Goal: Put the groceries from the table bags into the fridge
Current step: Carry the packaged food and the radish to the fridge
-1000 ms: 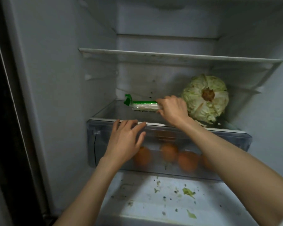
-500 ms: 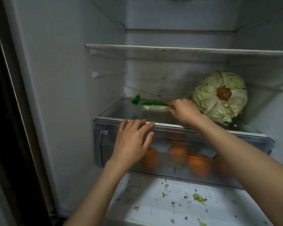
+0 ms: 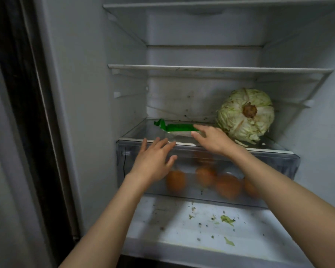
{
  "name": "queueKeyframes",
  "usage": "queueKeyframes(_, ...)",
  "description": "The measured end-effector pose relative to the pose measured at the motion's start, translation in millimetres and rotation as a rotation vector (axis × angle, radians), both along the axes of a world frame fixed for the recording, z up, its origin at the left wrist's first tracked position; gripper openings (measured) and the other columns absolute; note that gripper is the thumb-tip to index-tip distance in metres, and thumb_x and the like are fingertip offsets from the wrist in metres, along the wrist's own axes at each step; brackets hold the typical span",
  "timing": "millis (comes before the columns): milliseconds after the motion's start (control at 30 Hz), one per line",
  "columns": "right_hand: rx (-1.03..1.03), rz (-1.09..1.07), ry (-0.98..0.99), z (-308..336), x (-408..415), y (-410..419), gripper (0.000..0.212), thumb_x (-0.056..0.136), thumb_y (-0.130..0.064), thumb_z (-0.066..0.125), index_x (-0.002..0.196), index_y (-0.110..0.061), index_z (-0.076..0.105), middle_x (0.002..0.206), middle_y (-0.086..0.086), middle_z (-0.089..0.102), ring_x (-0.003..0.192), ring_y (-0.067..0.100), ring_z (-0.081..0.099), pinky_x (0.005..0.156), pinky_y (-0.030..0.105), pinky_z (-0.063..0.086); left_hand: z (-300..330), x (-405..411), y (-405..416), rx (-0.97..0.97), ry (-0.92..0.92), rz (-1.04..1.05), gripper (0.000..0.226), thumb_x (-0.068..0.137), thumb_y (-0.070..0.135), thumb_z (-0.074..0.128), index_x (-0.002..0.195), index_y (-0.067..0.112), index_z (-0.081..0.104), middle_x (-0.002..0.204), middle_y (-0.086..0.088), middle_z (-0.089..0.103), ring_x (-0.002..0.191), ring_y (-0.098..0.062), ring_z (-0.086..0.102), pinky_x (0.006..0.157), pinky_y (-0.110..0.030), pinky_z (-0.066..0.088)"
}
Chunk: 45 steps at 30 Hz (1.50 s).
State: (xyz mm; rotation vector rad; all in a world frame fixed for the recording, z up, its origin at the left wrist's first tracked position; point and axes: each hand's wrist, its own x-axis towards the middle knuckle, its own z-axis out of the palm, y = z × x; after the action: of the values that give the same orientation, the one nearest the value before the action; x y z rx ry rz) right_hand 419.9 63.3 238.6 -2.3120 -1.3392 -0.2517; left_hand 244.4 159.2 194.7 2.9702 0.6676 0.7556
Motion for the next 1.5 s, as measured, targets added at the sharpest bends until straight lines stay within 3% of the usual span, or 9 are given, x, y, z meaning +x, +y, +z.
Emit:
queueKeyframes(200,0.166,0.031,-0.115,-17,-62,-66,0.059,0.095,-0.044,0.041,0.147,-0.019,0.025,0.155,0.007,0.022,0.144,0.022,0.012,0.116,0.043,0.005,-14,-53,-57,-0.034,-0.172,0.103,0.056,0.096,0.038,0.039,0.147,0.028,0.019,0.157,-0.002,0.012,0.145,-0.019,0.003,0.116,-0.047,0.008)
queueKeyframes(367,0.304,0.153,0.127,-70,-139,-128,0.060,0.095,-0.045,0.041,0.147,-0.024,0.021,0.157,-0.001,0.015,0.145,0.014,0.005,0.116,0.039,-0.001,-76,-119,-136,-0.144,-0.224,0.197,0.059,0.095,0.037,0.042,0.147,0.026,0.018,0.157,-0.004,0.010,0.145,-0.023,0.005,0.114,-0.046,0.012)
queueKeyframes(500,0.181,0.254,0.168,-126,-201,-171,0.062,0.095,-0.048,0.039,0.148,-0.030,0.014,0.158,-0.005,0.005,0.145,0.010,-0.004,0.116,0.036,-0.007,-123,-181,-184,-0.220,-0.130,0.297,0.058,0.096,0.043,0.037,0.147,0.028,0.016,0.157,-0.002,0.006,0.145,-0.021,0.001,0.115,-0.044,0.005)
queueKeyframes(633,0.029,0.345,0.152,-163,-256,-196,0.063,0.095,-0.049,0.037,0.148,-0.031,0.008,0.158,-0.005,0.000,0.144,0.010,-0.010,0.116,0.038,-0.009,-159,-256,-215,-0.219,-0.013,0.407,0.070,0.083,0.057,0.016,0.146,0.026,0.025,0.155,-0.005,0.018,0.144,-0.027,0.011,0.113,-0.051,0.014)
queueKeyframes(867,-0.219,0.552,0.098,-210,-381,-202,0.069,0.093,-0.053,0.037,0.148,-0.032,0.001,0.158,-0.002,-0.007,0.144,0.016,-0.013,0.116,0.047,-0.008,-206,-406,-260,-0.341,0.093,0.667,0.066,0.086,0.055,0.018,0.143,0.026,0.033,0.152,-0.007,0.027,0.141,-0.032,0.021,0.108,-0.056,0.021)
queueKeyframes(967,-0.258,0.691,0.097,-223,-454,-195,0.068,0.093,-0.055,0.036,0.148,-0.034,0.002,0.158,-0.005,-0.008,0.144,0.015,-0.014,0.115,0.047,-0.009,-223,-475,-280,-0.403,0.073,0.803,0.072,0.082,0.062,0.007,0.147,0.032,0.015,0.157,-0.001,0.006,0.145,-0.024,-0.001,0.113,-0.048,0.002)
queueKeyframes(1067,-0.281,0.803,0.096,-240,-537,-190,0.067,0.093,-0.055,0.034,0.148,-0.035,0.001,0.158,-0.005,-0.008,0.144,0.013,-0.014,0.115,0.045,-0.011,-234,-550,-300,-0.426,0.061,0.927,0.059,0.095,0.053,0.025,0.147,0.035,0.004,0.158,0.002,-0.007,0.144,-0.021,-0.013,0.114,-0.047,-0.004)
queueKeyframes(1333,-0.374,1.078,0.115,-285,-776,-199,0.069,0.092,-0.056,0.036,0.148,-0.032,0.006,0.159,-0.003,-0.002,0.145,0.016,-0.008,0.114,0.046,-0.007,-260,-767,-366,-0.534,-0.055,1.260,0.058,0.096,0.044,0.035,0.147,0.032,0.011,0.158,0.003,0.000,0.144,-0.019,-0.008,0.114,-0.043,-0.004)
queueKeyframes(1500,-0.443,1.274,0.069,-300,-889,-208,0.068,0.092,-0.055,0.037,0.149,-0.030,0.008,0.159,-0.001,0.000,0.145,0.018,-0.006,0.115,0.048,-0.003,-284,-864,-416,-0.638,-0.103,1.450,0.062,0.091,0.055,0.022,0.147,0.030,0.012,0.158,0.001,0.000,0.144,-0.022,-0.008,0.116,-0.046,-0.001)
